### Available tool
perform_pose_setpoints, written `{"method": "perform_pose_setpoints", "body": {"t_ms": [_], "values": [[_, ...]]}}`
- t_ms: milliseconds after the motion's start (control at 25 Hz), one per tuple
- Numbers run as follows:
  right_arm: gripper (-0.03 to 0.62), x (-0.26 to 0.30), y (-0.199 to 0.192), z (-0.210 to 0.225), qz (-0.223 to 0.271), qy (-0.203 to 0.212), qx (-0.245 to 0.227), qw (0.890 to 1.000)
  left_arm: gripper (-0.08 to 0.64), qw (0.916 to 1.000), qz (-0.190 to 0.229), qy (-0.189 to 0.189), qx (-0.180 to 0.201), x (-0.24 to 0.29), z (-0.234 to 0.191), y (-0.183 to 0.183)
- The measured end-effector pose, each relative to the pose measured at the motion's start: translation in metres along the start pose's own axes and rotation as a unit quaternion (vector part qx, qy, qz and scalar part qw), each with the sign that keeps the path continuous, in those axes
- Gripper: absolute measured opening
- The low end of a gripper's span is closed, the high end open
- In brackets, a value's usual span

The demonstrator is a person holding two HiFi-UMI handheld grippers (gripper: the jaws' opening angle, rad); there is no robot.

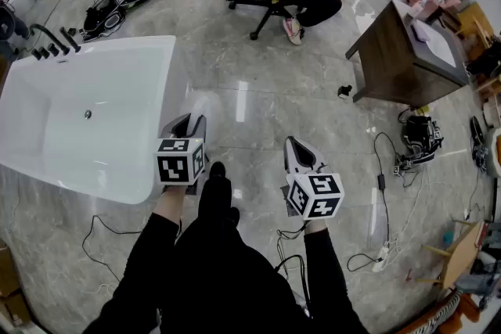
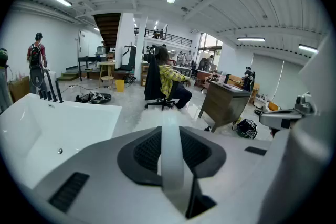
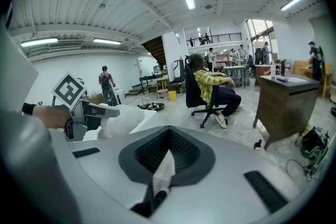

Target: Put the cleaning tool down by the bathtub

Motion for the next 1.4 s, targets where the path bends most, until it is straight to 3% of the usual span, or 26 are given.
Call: {"method": "perform_pose_setpoints", "body": {"t_ms": [520, 960, 1400], "values": [[0.002, 0.116, 0.032, 0.024, -0.018, 0.021, -0.006, 1.000, 0.100, 0.9992, -0.032, -0.009, -0.022, 0.109, -0.046, 0.019], [0.002, 0.207, 0.038, 0.048, -0.061, 0.002, 0.022, 0.998, 0.100, 0.9975, -0.060, -0.010, -0.036, 0.184, -0.091, 0.022], [0.000, 0.297, 0.028, 0.083, -0.093, 0.006, 0.023, 0.995, 0.100, 0.9946, -0.091, -0.008, -0.051, 0.268, -0.115, -0.013]]}}
Point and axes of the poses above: the fingertips, and each gripper's own axes: x forward along the fingers, z to its right, y out of its top, the point moved 7 cm from there along -x, backward along the fingers, and after that the axes turned 5 degrees about z, right-handed, at the moved point
